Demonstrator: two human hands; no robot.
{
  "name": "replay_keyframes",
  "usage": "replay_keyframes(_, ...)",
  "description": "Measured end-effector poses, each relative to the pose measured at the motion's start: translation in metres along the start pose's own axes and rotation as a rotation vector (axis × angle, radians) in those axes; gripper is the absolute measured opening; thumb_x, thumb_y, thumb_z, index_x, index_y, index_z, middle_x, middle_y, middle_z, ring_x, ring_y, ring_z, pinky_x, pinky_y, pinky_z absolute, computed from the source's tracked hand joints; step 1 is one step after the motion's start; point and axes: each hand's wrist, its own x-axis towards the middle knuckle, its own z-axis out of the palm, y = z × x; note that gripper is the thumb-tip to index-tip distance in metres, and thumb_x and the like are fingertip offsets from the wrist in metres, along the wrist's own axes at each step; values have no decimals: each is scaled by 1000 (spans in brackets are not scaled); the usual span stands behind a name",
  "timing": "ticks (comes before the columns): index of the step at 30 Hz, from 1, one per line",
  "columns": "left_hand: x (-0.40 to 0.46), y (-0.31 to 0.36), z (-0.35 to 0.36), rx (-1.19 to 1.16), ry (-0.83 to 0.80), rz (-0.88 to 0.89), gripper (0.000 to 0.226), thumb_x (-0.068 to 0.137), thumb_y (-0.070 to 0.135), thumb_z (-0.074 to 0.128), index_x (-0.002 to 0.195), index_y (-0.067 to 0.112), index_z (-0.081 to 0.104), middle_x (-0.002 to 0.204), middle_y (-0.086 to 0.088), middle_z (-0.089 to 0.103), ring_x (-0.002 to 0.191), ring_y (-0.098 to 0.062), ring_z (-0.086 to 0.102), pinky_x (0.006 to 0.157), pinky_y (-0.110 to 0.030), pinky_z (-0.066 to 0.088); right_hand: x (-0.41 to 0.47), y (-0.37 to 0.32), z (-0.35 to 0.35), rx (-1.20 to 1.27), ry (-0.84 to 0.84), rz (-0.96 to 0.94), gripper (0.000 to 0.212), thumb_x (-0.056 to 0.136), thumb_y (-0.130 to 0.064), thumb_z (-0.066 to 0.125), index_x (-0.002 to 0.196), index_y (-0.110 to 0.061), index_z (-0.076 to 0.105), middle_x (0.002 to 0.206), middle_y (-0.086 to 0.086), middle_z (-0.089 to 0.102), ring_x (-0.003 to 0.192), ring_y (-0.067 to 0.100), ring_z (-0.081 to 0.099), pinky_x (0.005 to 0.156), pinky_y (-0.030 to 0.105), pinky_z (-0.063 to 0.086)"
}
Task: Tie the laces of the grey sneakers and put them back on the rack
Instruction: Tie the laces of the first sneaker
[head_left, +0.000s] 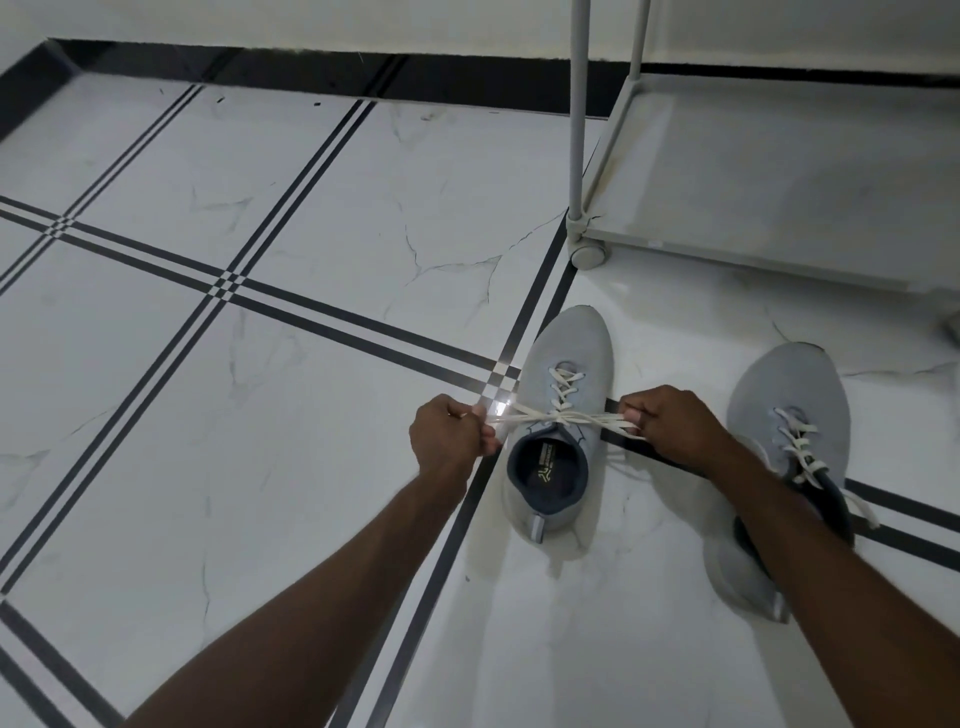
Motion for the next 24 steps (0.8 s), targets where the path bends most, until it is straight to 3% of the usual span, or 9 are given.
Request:
replay_keyframes(4,9,-8,0,19,41,26,24,88,5,68,69,7,52,59,-18,65,49,-29,63,61,-57,61,-6,-7,10,-61,48,89,29,84,-18,56,57,-21,48,63,-4,55,69,27,56,66,38,47)
replay_keyframes(7,13,-9,0,13,65,-3,22,87,5,69,70,5,54,59,-18,66,49,-28,64,62,-57,61,-13,-13,14,-94,76,130,23,84,-18,56,62,-21,51,70,-3,61,73,28,59,62,35,45)
replay_keyframes(9,14,-6,1,36,61,34,16,89,7,67,77,2,59,63,-17,68,48,-25,66,61,-53,62,-17,-20,13,-167,121,131,22,84,-18,57,64,-22,49,73,0,61,73,30,60,59,30,37)
replay_keyframes(11,13,-3,4,106,24,103,13,92,12,64,86,0,62,70,-15,71,53,-21,68,61,-37,63,-20,-28,9,-240,138,124,19,85,-14,56,70,-25,51,77,3,64,72,31,59,61,29,34)
replay_keyframes(13,13,2,2,293,-6,253,18,95,23,60,92,5,63,83,-8,73,67,-15,69,61,-21,55,-18,-34,4,-262,131,122,13,90,-15,53,83,-24,60,91,10,70,76,32,58,64,30,38)
replay_keyframes(16,12,13,1,505,-121,597,31,96,42,53,110,15,60,109,0,67,98,-15,61,80,-29,48,-13,-43,2,-185,274,31,32,91,-17,54,123,-13,59,115,16,67,108,37,56,86,42,47)
replay_keyframes(18,7,19,7,631,-266,787,39,94,44,55,119,15,61,118,-1,62,109,-16,53,87,-30,44,-9,-54,8,-125,294,-79,48,86,-14,59,133,-13,53,130,11,61,122,35,46,98,45,43)
replay_keyframes(21,1,13,17,881,-378,999,41,89,42,60,114,10,64,108,-11,65,100,-27,59,82,-36,49,-4,-68,24,-215,204,-127,42,81,-18,65,122,-13,58,127,10,59,120,32,45,97,41,43)
replay_keyframes(24,-1,7,18,989,-326,1007,31,91,36,60,106,8,60,99,-12,65,85,-32,62,70,-41,52,2,-69,36,-295,235,-128,35,81,-15,63,115,-8,59,118,15,61,109,34,51,88,40,44)
